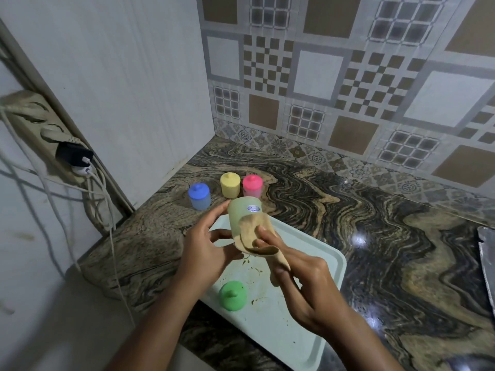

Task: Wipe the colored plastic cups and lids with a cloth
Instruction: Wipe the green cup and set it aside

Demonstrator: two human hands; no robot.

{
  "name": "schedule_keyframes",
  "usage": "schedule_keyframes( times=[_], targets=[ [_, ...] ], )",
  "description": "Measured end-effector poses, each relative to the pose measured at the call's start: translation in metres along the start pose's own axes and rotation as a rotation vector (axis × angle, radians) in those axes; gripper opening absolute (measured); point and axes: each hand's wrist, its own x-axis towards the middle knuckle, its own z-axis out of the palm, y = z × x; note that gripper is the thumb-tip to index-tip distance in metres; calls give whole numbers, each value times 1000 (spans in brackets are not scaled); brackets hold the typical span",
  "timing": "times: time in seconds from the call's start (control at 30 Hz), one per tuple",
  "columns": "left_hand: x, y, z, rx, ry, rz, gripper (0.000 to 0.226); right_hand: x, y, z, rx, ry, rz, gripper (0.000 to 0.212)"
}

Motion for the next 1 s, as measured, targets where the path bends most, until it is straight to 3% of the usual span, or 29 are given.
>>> schedule_keyframes(
  times=[0.13, 0.27, 0.43, 0.57, 0.67, 0.77, 1.0],
  targets=[
    [5, -5, 8, 72, 54, 17, 81, -24, 14, -14, 159, -45, 173, 36],
    [7, 1, 17, 40, 36, -13, 72, -28, 26, -28, 508, 208, 354, 46],
    [-5, 1, 26, -47, -11, -35, 81, -3, 34, -41, 554, 364, 342, 45],
    [-18, 6, 32, 13, -23, 12, 82, 22, 28, -42, 422, 292, 253, 47],
    [-19, 6, 36, 31, -18, 11, 81, 36, 19, -32, 192, 124, 138, 33],
    [-17, 8, 36, 83, -9, 25, 77, 37, 22, -19, 34, -18, 29, 47],
    [-12, -3, 40, 30, 56, 6, 77, 7, 20, -28, 75, -22, 10, 41]
  ],
)
